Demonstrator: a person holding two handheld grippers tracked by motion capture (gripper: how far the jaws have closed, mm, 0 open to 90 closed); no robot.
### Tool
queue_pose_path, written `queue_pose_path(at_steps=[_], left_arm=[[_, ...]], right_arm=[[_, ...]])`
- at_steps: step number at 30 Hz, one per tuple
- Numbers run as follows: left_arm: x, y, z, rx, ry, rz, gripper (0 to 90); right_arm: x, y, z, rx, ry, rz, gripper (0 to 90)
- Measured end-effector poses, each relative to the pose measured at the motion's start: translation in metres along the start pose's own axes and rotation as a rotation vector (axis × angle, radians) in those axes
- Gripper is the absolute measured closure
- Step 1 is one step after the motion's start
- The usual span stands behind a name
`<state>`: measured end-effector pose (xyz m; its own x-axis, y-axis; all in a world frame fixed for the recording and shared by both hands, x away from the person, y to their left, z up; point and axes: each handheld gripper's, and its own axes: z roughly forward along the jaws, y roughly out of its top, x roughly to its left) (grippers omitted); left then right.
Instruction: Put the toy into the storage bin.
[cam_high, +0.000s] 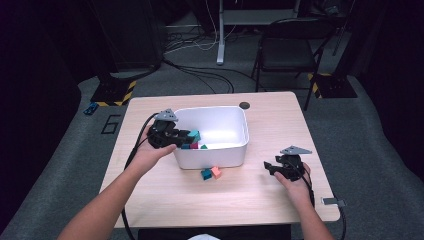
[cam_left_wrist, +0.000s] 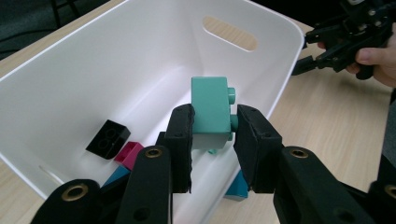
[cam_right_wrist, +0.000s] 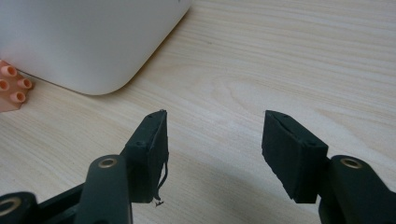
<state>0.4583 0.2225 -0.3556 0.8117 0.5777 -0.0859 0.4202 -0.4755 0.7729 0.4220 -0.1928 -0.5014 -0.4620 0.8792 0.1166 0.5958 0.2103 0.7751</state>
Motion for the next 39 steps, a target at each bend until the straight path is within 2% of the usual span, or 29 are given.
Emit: queue_pose_path(at_steps=[7,12,15,20,24,29,33,39], left_arm=[[0.008,0.0,0.01,0.017,0.042,-0.015,67.2],[0.013,-0.002,0.018,0.041,0.06,-0.01,67.2],[0.017,-0.004,0.022,0.05,0.069,-0.022,67.1],[0.024,-0.009,0.025,0.058,0.082,-0.049,67.1],[0.027,-0.011,0.024,0.064,0.096,-0.051,67.0],[0.026,-0.013,0.026,0.067,0.102,-0.063,65.8],[0.025,-0.014,0.027,0.075,0.116,-0.046,61.8],[0.023,-0.013,0.026,0.066,0.112,-0.046,57.8]], right_arm=[[0.0,0.0,0.0,-0.001,0.0,-0.001,40.5],[0.0,0.0,0.0,-0.001,-0.003,-0.003,40.5],[0.0,0.0,0.0,-0.001,-0.003,-0.002,40.5],[-0.001,0.0,0.0,-0.002,0.0,-0.002,40.5],[-0.001,0.0,0.0,-0.002,0.0,-0.003,40.5],[-0.001,0.0,0.0,-0.001,-0.004,-0.004,40.5],[-0.001,0.0,0.0,-0.001,-0.002,-0.003,40.4],[-0.001,0.0,0.0,-0.002,-0.002,-0.001,40.5]])
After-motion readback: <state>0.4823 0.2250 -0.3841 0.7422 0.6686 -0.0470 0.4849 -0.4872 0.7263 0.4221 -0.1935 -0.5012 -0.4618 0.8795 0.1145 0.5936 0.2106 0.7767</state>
